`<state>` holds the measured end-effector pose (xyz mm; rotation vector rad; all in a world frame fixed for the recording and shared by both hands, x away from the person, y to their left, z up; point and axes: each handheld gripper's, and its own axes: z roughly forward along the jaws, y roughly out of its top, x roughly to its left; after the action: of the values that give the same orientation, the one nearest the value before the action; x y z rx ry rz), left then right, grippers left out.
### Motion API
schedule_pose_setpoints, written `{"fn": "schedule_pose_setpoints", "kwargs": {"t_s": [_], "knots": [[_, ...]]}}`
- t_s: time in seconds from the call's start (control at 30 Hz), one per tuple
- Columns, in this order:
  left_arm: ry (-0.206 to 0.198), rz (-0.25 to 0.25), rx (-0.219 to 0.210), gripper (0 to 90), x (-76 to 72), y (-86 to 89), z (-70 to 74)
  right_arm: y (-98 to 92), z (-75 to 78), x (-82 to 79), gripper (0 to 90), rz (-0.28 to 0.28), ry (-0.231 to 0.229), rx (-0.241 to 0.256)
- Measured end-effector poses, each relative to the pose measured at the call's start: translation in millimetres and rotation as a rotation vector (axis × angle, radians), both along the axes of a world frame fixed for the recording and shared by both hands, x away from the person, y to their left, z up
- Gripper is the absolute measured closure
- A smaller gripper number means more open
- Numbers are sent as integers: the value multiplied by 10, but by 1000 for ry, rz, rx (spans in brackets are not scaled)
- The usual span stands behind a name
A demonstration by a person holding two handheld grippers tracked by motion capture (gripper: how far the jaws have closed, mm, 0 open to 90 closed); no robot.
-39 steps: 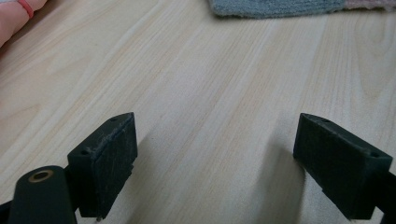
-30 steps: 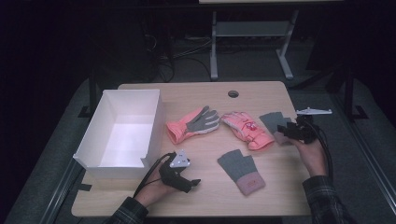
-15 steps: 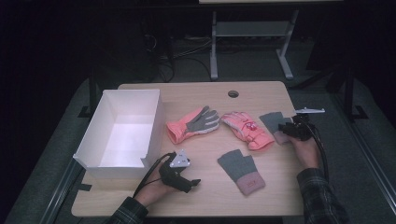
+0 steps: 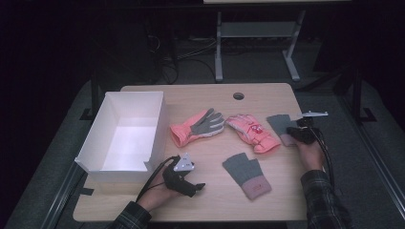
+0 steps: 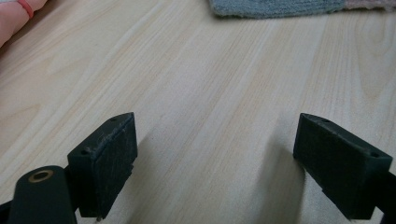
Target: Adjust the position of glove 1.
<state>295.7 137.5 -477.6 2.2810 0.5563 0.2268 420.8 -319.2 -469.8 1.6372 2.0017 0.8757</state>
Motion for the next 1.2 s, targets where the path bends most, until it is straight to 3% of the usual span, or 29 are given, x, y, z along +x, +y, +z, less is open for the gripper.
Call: {"fn": "schedule_pose_setpoints", "kwargs": {"t_s": [0.2, 0.33, 0.53, 0.9, 1.2], "knots": [[1, -1, -2, 128, 2, 0, 0, -42, 63, -24, 869, 4, -6, 3], [0, -2, -1, 127, 2, 0, 0, -103, 178, -61, 869, 9, -8, 17], [2, -2, 1, 127, 1, 1, 2, -178, 391, -212, 868, 21, -46, 54], [1, -2, -1, 127, 2, 1, 0, -136, 577, -463, 868, 47, -67, 66], [-2, -1, -5, 127, 2, -1, -3, -27, 666, -664, 868, 102, -60, 88]]}}
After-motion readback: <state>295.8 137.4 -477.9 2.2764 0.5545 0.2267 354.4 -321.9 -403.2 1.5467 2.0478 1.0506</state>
